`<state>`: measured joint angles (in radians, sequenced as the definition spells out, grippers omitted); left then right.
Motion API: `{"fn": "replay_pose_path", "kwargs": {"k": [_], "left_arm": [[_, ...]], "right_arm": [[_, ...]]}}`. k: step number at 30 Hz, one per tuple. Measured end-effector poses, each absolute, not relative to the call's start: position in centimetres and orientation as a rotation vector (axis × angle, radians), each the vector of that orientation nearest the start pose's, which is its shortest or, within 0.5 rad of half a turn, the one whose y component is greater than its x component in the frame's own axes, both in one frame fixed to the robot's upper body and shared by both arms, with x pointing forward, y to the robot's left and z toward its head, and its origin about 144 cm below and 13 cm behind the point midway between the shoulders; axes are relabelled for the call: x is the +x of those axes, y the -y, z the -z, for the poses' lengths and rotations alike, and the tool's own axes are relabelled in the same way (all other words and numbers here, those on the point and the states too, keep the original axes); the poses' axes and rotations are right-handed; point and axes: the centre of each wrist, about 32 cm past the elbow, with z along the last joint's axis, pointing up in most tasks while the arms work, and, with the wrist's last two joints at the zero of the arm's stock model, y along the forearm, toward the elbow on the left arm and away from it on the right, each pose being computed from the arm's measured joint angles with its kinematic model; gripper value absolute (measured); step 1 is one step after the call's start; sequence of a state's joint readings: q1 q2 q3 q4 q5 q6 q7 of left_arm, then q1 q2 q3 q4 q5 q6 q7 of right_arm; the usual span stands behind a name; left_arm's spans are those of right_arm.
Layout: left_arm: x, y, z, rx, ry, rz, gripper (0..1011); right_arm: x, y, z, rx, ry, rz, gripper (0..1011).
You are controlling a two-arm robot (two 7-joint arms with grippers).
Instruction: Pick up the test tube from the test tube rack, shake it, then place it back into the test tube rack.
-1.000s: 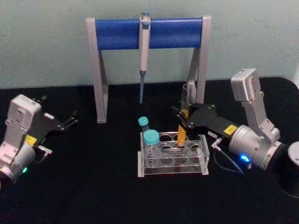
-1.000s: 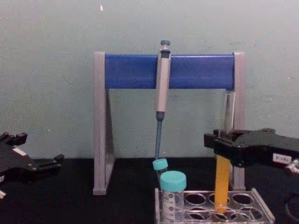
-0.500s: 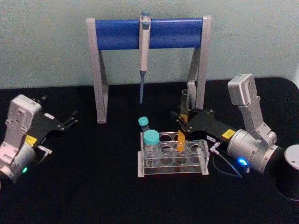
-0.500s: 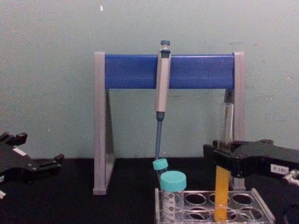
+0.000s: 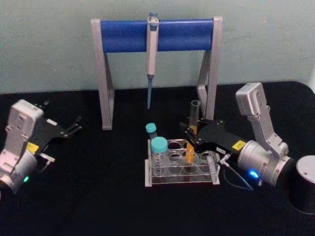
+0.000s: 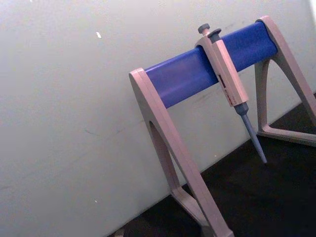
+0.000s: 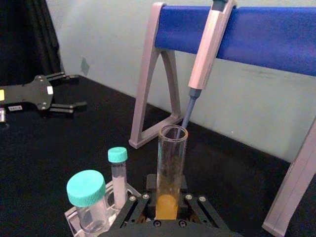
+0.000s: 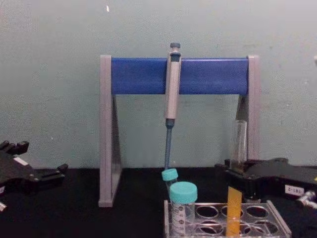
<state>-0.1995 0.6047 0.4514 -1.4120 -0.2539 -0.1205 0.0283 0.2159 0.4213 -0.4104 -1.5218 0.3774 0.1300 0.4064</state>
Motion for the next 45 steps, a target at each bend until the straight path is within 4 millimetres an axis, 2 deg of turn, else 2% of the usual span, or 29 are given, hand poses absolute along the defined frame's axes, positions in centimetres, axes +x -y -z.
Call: {"fn": "replay_pose_path", "kwargs": {"k": [31,33,34,38,45], "left_arm": [[48.86,-30.97,-113.98,0.304,0.285,-1.248,1001],[48.86,-30.97,-113.98,0.305,0.285,-1.248,1001],[48.86,-30.97,-113.98,0.304,0.285,-1.248,1001],[48.86,-30.96,-113.98,0.304,0.285,-1.248,1001],[48.86,-30.97,-113.98,0.304,0.285,-1.248,1001]], "right_arm": [[49.59,23.54,-116.56,-0.191,-0.029,0.824,235],[49.59,23.54,-116.54,-0.193,-0.030,0.824,261],[49.59,23.55,-116.54,-0.193,-0.030,0.824,315],[49.59,23.55,-116.54,-0.193,-0.030,0.824,414],[49.59,23.57,-116.56,-0.193,-0.030,0.824,675]]}}
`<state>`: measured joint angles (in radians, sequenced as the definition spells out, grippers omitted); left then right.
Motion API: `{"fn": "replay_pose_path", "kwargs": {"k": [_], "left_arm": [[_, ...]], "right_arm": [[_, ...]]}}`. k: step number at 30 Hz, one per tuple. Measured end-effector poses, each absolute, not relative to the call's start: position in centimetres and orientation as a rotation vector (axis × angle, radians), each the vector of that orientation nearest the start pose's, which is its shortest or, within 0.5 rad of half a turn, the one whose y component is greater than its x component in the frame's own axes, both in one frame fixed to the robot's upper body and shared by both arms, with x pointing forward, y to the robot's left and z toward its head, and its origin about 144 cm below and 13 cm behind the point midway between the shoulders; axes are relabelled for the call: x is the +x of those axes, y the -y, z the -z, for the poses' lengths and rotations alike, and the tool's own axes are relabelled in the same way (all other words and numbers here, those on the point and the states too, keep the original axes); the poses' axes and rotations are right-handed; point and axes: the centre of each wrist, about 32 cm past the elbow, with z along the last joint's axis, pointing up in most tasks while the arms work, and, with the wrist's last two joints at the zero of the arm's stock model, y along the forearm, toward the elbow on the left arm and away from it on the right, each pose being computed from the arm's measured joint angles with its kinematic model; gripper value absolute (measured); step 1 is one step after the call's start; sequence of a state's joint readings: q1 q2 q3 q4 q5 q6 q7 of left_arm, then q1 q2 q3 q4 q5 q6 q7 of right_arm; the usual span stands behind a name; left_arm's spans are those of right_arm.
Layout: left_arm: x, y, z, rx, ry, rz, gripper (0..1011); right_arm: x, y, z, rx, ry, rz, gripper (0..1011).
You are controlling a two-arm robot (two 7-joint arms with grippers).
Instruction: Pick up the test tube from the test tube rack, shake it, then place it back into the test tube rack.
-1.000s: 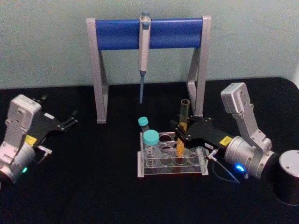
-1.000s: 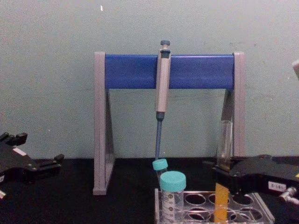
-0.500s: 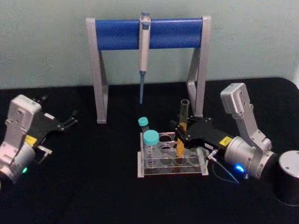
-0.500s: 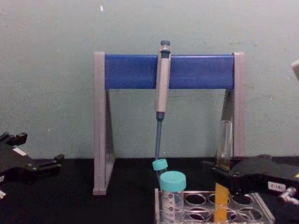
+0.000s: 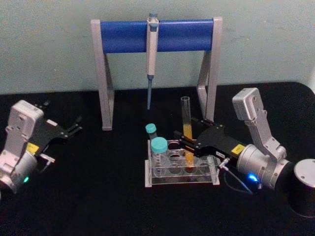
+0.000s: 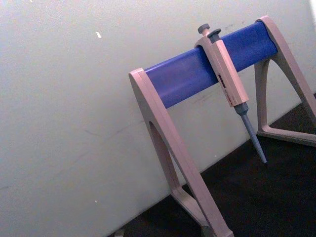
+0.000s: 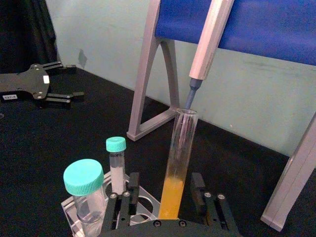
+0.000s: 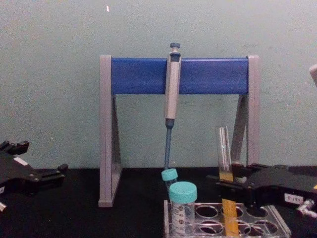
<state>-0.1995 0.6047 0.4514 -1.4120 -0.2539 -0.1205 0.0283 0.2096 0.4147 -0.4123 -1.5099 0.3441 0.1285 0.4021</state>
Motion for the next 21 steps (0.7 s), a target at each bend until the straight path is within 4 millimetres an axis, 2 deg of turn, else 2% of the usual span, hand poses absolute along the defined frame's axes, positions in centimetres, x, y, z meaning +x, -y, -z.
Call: {"fn": "replay_pose_path", "kwargs": {"k": [3,7,12,21], "left_arm": [[48.86,-30.97,-113.98,0.304,0.285,-1.248,1002],[48.86,-30.97,-113.98,0.305,0.285,-1.248,1002],[48.86,-30.97,-113.98,0.304,0.285,-1.248,1001],[48.86,-30.96,-113.98,0.304,0.285,-1.248,1001]], "right_arm": [[49.59,23.57,-116.57,-0.193,-0.029,0.824,731],[49.59,23.57,-116.57,-0.193,-0.030,0.824,884],[49.59,23.57,-116.57,-0.192,-0.030,0.824,995],[49.51,23.66,-116.60,-0.190,-0.029,0.824,1000]]}}
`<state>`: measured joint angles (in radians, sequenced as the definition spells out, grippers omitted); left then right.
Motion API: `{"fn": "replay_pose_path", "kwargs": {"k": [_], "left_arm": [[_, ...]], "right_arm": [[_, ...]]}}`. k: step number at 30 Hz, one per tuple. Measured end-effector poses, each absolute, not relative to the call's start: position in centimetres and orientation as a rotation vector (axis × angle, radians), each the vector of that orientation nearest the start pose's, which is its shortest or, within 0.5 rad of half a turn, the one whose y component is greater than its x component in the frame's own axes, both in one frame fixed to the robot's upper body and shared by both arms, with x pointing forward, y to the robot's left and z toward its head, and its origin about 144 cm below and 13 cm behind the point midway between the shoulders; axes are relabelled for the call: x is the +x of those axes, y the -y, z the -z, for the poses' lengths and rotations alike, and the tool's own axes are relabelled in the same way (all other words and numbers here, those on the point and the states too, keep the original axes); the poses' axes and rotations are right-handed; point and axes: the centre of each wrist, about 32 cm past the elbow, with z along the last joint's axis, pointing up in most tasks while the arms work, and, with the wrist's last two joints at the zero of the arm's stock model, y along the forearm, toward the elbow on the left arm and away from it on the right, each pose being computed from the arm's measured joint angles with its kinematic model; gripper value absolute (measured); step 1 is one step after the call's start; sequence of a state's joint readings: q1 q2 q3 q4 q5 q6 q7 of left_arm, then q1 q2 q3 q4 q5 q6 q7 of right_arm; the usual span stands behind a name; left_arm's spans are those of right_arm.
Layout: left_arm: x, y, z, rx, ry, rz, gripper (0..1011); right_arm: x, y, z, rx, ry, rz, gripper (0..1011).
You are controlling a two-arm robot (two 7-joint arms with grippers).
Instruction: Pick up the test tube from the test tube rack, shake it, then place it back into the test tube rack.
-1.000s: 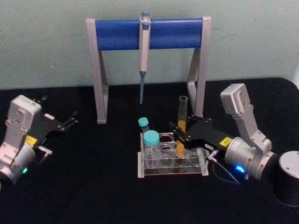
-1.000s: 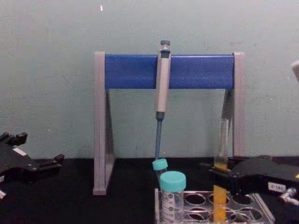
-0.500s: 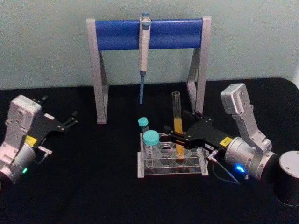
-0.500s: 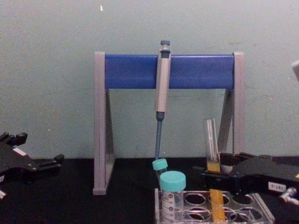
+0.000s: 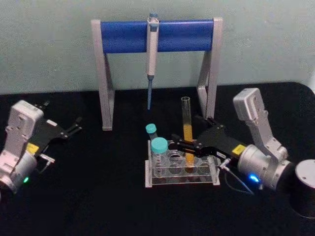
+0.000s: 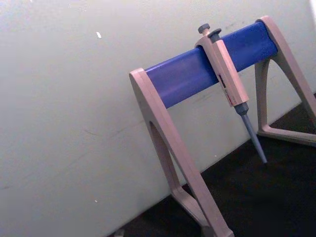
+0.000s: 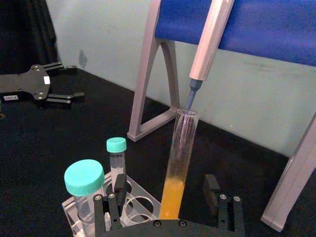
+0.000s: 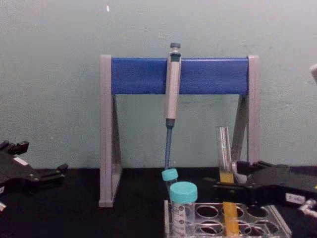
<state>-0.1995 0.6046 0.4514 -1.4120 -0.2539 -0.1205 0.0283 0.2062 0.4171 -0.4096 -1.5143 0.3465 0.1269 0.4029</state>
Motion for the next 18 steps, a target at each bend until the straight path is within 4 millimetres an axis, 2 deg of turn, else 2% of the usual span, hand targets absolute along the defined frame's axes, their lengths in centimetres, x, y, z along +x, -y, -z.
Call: {"fn": "replay_pose_path", "kwargs": {"k": [9,18], "left_arm": [[48.9,-31.0,-114.0,0.304,0.285,-1.248,1001],[48.9,-31.0,-114.0,0.305,0.285,-1.248,1001]], "right_arm": [[47.2,25.9,-116.8,-0.162,-0.003,0.861,1000],[44.5,27.9,-116.0,-0.112,0.054,1.087,1000]]}}
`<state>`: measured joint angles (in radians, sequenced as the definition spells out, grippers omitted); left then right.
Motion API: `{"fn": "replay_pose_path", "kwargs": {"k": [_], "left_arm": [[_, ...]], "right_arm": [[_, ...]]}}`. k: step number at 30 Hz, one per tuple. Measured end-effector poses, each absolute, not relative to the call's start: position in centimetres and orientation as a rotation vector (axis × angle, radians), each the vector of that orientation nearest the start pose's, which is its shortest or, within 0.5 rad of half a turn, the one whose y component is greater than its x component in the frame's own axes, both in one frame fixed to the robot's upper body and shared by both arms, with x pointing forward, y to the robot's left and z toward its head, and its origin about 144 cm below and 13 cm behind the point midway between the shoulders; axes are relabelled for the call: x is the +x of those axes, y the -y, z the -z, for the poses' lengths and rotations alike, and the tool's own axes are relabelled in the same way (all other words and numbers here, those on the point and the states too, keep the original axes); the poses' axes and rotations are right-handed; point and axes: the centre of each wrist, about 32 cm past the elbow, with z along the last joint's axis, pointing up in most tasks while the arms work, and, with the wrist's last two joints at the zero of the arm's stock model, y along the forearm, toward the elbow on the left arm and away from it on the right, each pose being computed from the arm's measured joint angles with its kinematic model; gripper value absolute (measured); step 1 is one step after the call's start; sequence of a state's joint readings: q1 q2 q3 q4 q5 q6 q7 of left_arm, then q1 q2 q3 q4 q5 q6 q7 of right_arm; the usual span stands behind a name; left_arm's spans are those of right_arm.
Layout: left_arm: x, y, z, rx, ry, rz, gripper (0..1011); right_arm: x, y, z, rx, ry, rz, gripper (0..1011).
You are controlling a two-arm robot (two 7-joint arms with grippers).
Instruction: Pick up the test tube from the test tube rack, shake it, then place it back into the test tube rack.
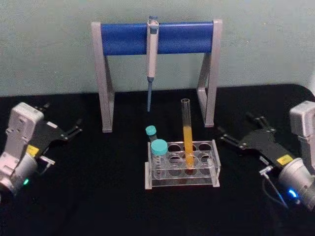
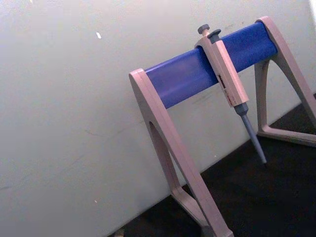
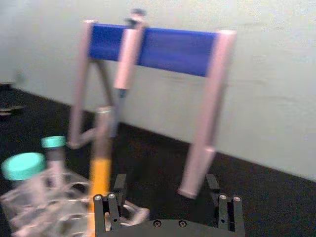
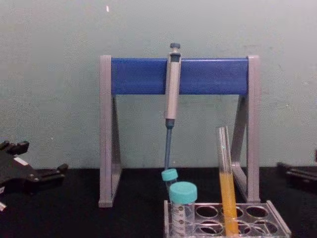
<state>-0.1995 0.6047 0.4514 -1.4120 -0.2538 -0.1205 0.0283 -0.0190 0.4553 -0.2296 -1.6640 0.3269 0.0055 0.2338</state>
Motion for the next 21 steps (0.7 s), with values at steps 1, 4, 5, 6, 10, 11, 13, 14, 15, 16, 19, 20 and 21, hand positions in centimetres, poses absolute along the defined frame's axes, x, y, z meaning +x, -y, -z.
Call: {"fn": "replay_pose_path", "kwargs": {"k": [1,4,5,6,10,11,13,14,15,16,19,20,21], "left_arm": [[48.9,-31.0,-114.0,0.304,0.285,-1.248,1001],[48.9,-31.0,-114.0,0.304,0.285,-1.248,1002],[48.9,-31.0,-114.0,0.304,0.285,-1.248,1001],[48.9,-31.0,-114.0,0.304,0.285,-1.248,1001],[48.9,-31.0,-114.0,0.304,0.285,-1.248,1001],[48.9,-31.0,-114.0,0.304,0.285,-1.248,1001],[48.9,-31.0,-114.0,0.304,0.285,-1.248,1001],[48.9,-31.0,-114.0,0.304,0.285,-1.248,1001],[48.9,-31.0,-114.0,0.304,0.285,-1.248,1001],[48.9,-31.0,-114.0,0.304,0.285,-1.248,1001],[48.9,-31.0,-114.0,0.304,0.285,-1.248,1001],[48.9,-31.0,-114.0,0.304,0.285,-1.248,1001],[48.9,-31.0,-114.0,0.304,0.285,-1.248,1002]], "right_arm": [[44.3,27.9,-115.9,-0.111,0.058,1.107,1000],[44.1,28.1,-115.2,-0.118,0.082,1.175,1000],[44.0,28.2,-114.7,-0.135,0.096,1.203,1000],[44.0,28.2,-114.7,-0.135,0.096,1.203,1000],[44.2,28.1,-113.2,-0.172,0.079,1.252,1000],[44.2,28.0,-113.0,-0.176,0.073,1.254,1000],[44.4,27.9,-112.4,-0.187,0.052,1.262,1000],[44.5,27.9,-112.3,-0.190,0.045,1.264,1000],[44.6,27.8,-112.1,-0.194,0.037,1.264,1000],[44.7,27.8,-111.9,-0.197,0.031,1.263,1000],[44.8,27.6,-111.4,-0.208,0.015,1.256,1000],[44.9,27.5,-111.4,-0.210,0.011,1.255,1000],[44.9,27.5,-111.3,-0.211,0.008,1.253,1000]]}}
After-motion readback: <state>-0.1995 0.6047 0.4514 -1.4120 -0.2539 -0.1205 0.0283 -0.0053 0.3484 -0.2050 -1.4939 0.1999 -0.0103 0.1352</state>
